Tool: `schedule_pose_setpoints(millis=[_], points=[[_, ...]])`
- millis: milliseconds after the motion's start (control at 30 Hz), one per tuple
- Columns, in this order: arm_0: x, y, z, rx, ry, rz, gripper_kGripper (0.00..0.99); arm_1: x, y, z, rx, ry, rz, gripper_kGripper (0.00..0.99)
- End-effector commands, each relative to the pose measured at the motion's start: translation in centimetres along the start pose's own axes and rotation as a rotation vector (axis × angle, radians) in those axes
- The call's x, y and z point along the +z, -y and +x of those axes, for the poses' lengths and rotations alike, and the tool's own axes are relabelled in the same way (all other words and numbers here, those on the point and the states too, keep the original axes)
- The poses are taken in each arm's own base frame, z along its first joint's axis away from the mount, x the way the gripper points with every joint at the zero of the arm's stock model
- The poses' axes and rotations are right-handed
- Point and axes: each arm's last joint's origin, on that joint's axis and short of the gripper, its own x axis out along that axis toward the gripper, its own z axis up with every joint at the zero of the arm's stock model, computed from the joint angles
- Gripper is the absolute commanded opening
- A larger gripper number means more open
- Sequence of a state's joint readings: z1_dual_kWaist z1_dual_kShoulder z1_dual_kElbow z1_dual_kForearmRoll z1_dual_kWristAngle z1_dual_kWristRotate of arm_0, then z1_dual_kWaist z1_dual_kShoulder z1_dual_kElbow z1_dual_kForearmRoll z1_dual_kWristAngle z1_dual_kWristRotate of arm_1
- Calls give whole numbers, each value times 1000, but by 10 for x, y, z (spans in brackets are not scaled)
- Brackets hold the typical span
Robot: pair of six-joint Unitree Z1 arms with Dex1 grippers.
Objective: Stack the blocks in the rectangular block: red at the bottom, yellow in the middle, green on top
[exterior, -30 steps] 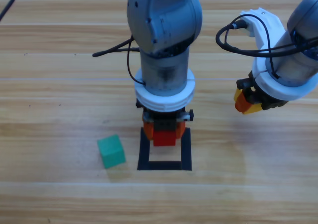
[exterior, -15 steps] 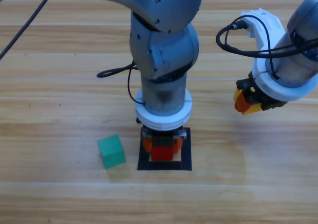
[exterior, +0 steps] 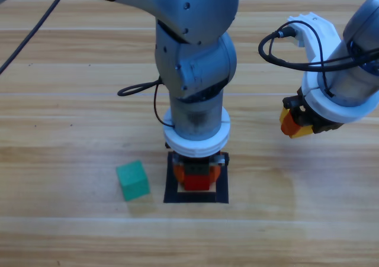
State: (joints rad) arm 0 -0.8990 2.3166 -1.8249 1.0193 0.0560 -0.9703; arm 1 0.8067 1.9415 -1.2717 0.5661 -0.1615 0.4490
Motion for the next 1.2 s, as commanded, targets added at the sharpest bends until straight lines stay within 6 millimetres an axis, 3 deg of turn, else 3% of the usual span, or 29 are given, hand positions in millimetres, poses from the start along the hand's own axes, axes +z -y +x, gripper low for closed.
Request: schedule_pose_setpoints(millis=[33,133,200,267,367,433,667,800,1000,1100,1200], points=[[-9,1,14,27,-11,22,71,0,9,-1,-2,17,29,95],[-10,0,14,30,-11,21,89,0,9,-1,-2,17,29,95],[-10,0,14,22,-6,17,183,0,9,-1,-2,17,29,95],[-10,1,13,16,-4,15,350,0,8,-1,-1,19,30,95],[-12,3,10,4,2,8,738,0,9,-1,-1,19,30,95],[-14,2,5,-2,6,8,864,-1,9,0,-1,19,30,95],[-16,-2,-10,-23,21,2,923,0,9,-2,1,23,30,95],[-17,-6,-34,-61,55,-5,923,1,8,-4,12,28,33,95],[-21,-24,-113,-204,166,-10,923,2,1,-7,32,31,39,95],[-32,-48,-156,-254,228,-19,923,-2,-9,-9,47,25,51,95],[-52,-84,-183,-267,270,-38,923,-5,-21,-10,64,14,71,95]])
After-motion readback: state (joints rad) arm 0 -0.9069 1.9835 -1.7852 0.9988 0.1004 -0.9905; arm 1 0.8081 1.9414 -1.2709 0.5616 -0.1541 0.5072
